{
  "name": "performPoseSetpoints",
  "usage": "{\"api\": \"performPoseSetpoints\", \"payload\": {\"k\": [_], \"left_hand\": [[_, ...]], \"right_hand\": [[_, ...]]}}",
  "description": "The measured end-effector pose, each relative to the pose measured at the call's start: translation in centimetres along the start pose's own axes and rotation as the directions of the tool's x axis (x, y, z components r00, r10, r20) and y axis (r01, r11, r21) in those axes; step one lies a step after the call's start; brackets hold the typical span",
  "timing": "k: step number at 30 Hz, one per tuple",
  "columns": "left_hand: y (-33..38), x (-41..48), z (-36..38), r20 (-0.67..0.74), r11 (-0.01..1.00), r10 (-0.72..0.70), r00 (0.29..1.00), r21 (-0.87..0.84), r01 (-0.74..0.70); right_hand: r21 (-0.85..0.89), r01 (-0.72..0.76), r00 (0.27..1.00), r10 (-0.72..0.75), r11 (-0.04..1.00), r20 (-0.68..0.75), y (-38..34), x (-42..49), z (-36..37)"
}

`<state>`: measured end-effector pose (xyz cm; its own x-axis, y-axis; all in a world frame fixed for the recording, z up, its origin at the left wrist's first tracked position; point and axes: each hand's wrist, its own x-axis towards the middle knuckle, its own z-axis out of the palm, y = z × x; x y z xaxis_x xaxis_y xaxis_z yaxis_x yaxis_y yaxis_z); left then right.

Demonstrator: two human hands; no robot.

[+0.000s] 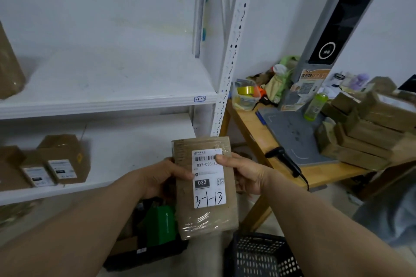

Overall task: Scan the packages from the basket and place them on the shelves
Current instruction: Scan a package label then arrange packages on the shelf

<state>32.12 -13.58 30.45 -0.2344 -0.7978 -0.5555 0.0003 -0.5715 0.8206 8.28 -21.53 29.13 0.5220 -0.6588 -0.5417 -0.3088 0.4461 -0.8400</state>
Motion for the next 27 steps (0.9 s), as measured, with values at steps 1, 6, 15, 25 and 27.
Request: {"api": "performPoseSetpoints", "payload": {"k": [1,6,15,25,27], "left_hand": [[0.3,1.0,0.1,-0.029,0.999,-0.019,0.999,0.031,0.020],[1.7,7.6,0.9,-0.188,0.990,-0.059,0.980,0.113,0.081],[6.1,18.5,4.4,-0.299,0.978,-0.138,0.944,0.109,0.177],[6.8,28.2,6.1,-0.350,0.947,-0.250,0.903,0.109,0.304],[6.7,29.1,5.9,-0.360,0.939,-0.274,0.892,0.100,0.329]], "right_hand": [[0.005,-0.001,1.000,0.001,1.000,-0.014,-0.1,0.2,-0.6],[0.087,-0.060,0.980,0.075,0.994,-0.186,-0.8,2.1,-4.7],[-0.258,-0.307,0.789,0.093,0.916,-0.608,1.6,8.2,-19.6],[-0.326,-0.542,0.671,0.165,0.774,-0.723,9.2,13.2,-31.4],[-0.372,-0.559,0.687,0.162,0.742,-0.709,10.7,14.2,-32.8]]}}
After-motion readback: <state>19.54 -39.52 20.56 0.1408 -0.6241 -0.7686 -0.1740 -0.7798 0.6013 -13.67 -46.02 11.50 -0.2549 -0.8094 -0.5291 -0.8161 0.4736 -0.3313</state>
